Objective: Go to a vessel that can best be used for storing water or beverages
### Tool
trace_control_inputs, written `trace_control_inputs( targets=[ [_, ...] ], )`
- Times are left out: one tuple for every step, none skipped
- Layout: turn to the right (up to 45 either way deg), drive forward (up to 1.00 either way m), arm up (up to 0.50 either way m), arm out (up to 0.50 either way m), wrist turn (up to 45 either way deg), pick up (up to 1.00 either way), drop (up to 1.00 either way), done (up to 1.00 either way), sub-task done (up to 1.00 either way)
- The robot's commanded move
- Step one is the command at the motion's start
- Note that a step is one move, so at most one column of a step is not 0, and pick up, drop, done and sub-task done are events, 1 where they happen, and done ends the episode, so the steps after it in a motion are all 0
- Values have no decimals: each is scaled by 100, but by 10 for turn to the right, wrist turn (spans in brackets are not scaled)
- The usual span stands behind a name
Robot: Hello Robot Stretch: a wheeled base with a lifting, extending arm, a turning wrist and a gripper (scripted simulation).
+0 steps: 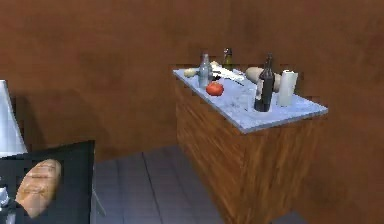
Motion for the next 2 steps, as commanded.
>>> trace_control_inputs(
  targets=[
    [0, 60, 0, 0, 0, 0, 0, 0, 0],
    [0, 0, 0, 0, 0, 0, 0, 100, 0]
  ],
)
